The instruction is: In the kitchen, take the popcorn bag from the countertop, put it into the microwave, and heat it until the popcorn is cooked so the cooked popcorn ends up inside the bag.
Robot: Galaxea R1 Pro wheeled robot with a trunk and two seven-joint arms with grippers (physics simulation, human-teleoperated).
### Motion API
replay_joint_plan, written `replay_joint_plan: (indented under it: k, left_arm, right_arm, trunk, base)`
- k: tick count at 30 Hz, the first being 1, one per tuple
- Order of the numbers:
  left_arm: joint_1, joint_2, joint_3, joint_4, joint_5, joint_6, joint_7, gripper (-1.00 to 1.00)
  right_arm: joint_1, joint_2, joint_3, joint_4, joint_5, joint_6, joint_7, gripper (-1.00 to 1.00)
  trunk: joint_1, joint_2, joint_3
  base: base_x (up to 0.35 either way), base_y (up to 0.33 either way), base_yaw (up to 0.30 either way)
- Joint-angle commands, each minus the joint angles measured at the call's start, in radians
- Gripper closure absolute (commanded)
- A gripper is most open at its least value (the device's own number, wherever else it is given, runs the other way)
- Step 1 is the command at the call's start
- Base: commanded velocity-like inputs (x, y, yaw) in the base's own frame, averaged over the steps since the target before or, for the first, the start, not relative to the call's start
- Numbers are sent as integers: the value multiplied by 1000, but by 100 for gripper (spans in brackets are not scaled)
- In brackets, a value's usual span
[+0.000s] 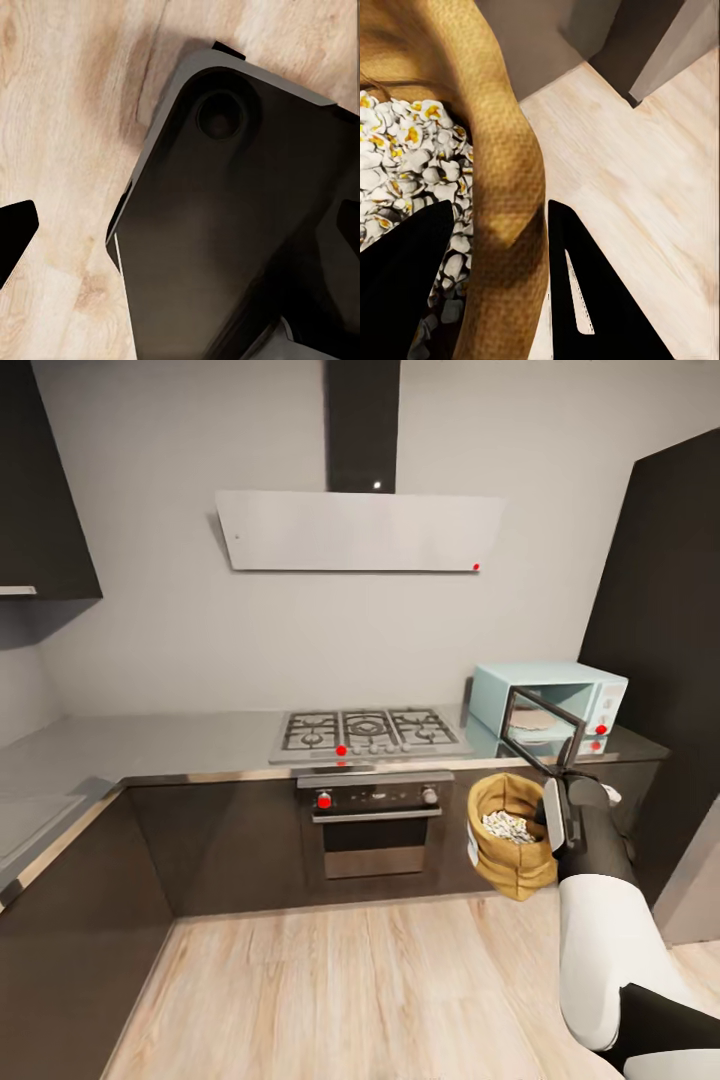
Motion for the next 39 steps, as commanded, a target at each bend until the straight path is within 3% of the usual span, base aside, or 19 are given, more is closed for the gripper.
replay_joint_plan:
  k: [1, 39]
  left_arm:
    - [0, 0, 2, -1, 2, -2, 3, -100]
    - [0, 0, 4, -1, 2, -3, 8, -100]
  right_arm:
    - [-1, -1, -2, 0, 9, 5, 5, 100]
    - [-1, -1, -1, 0, 9, 5, 5, 100]
  trunk:
    - [0, -1, -1]
    - [0, -1, -1]
  base:
    - [0, 0, -290]
    - [0, 0, -290]
